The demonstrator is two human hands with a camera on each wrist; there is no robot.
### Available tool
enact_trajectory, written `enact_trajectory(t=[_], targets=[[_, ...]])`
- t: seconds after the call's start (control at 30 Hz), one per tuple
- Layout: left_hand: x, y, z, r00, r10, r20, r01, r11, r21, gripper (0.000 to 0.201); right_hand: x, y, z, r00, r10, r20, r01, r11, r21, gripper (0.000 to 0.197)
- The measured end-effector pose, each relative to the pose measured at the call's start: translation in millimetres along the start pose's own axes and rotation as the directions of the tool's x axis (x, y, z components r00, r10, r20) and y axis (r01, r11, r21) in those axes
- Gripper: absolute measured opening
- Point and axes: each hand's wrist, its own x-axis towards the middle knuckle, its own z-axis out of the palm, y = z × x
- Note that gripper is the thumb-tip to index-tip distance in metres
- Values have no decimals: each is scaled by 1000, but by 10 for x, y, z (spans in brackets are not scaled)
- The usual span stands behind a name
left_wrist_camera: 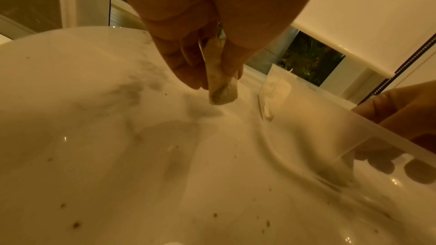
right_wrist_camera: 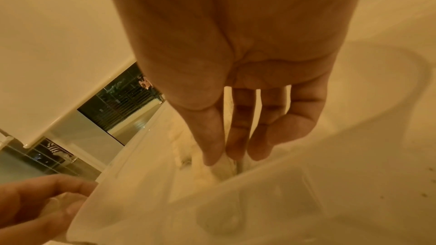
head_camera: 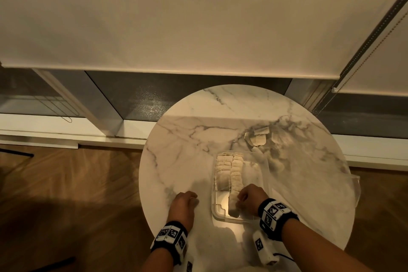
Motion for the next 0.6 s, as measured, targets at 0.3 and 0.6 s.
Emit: enact_trajectory(t=[0.3,0.6], targets=[[-66,408,-425,997,-29,-72,10,969,-248,17,-23,16,-87,995,-45,-94,46,999,16,19],[-23,865,-477,979,124,160,-66,943,-325,26,-302,-81,-208,889,-457,-19,441,845,302,40]])
